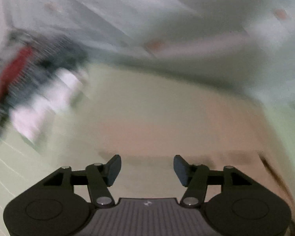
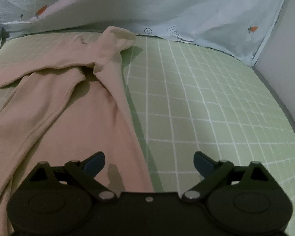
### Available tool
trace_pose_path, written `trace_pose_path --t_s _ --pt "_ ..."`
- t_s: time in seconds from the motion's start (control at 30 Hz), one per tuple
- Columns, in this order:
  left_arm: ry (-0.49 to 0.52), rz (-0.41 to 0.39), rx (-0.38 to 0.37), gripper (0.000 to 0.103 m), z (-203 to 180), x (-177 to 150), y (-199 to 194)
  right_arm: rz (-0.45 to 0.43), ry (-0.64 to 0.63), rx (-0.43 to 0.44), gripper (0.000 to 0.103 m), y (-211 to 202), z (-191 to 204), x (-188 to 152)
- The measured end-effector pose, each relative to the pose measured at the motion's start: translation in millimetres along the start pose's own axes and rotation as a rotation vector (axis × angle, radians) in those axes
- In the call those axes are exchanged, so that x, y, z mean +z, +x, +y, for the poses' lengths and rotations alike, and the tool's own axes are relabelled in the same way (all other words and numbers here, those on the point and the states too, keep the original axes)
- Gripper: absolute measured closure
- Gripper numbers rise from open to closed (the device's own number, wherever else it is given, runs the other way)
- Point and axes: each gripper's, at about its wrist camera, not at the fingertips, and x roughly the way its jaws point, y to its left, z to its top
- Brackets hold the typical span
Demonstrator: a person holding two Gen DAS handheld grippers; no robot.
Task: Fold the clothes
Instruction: 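Lay the shirt lengthwise with the right gripper, sleeve across the body, and release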
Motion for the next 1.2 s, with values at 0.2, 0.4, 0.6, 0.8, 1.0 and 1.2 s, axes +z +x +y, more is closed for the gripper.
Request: trace_pose_path --t_s 0.2,0.4,0.6,0.8,1.0,1.2 --pt "0.239 0.179 -0.16 0.043 -74.8 -75.1 -2.7 0.011 0.024 0.065 0.037 -13.4 -11.6 -15.8" --pt "0.222 0.272 -0.134 0.04 -78.6 -105.0 3.9 0.057 0.083 0.143 0.057 -18.4 -22.2 -38.7" --pt "0.17 0.263 -0.141 0.027 -68.5 -117.8 -0.2 0.044 0.179 0.241 0.098 -28.3 -29.9 -50.7" --pt "0.208 0.274 -0.125 0.025 -73.5 -117.5 2.8 -0.046 0.076 0.233 0.099 -54.9 -4.4 -43.5" --pt "0.223 0.301 -0.144 0.023 -68.5 -119.2 -1.6 -0.086 -0.011 0.317 0.099 -69.7 36.4 -32.3" --pt "0.257 0.32 -0.164 0.023 -67.8 -118.8 -2.6 0.003 0.026 0.411 0.096 -52.3 72.0 -29.5"
